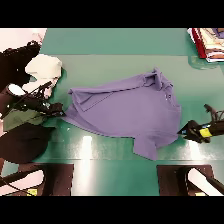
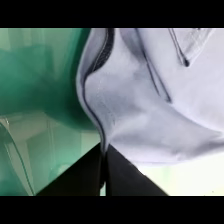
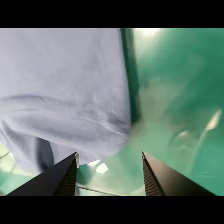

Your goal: Fold the shirts.

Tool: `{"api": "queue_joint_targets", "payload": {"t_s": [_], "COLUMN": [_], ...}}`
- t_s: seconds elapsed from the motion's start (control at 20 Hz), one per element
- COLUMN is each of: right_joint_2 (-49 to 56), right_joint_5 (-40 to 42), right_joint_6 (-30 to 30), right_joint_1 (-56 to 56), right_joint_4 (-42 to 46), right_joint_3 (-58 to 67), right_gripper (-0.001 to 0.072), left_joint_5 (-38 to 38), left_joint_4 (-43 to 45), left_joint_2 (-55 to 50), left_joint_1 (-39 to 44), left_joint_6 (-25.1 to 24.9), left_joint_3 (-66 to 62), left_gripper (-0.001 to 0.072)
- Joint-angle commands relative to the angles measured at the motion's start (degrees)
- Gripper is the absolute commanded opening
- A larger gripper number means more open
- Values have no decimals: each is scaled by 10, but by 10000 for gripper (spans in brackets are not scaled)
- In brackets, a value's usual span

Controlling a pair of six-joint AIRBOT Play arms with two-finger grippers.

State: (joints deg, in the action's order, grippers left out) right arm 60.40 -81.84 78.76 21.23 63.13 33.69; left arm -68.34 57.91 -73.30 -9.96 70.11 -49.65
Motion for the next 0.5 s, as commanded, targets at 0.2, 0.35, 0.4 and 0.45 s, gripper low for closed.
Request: {"api": "queue_joint_targets", "payload": {"t_s": [0.2, 0.35, 0.4, 0.45], "right_joint_2": [22, -38, -61, -85], "right_joint_5": [85, 103, 102, 99], "right_joint_6": [-9, -11, -11, -10], "right_joint_1": [-76, -80, -80, -80], "right_joint_4": [-31, -31, -32, -35], "right_joint_3": [-47, -38, -20, 10], "right_gripper": [146, 12, 12, 12], "left_joint_5": [6, 6, 7, 3], "left_joint_4": [-1, 0, -1, -1], "left_joint_2": [0, 19, 40, 66], "left_joint_1": [0, 0, 0, 0], "left_joint_6": [0, 16, 20, 21], "left_joint_3": [-2, -6, -15, -33], "left_gripper": [22, 21, 21, 21]}}
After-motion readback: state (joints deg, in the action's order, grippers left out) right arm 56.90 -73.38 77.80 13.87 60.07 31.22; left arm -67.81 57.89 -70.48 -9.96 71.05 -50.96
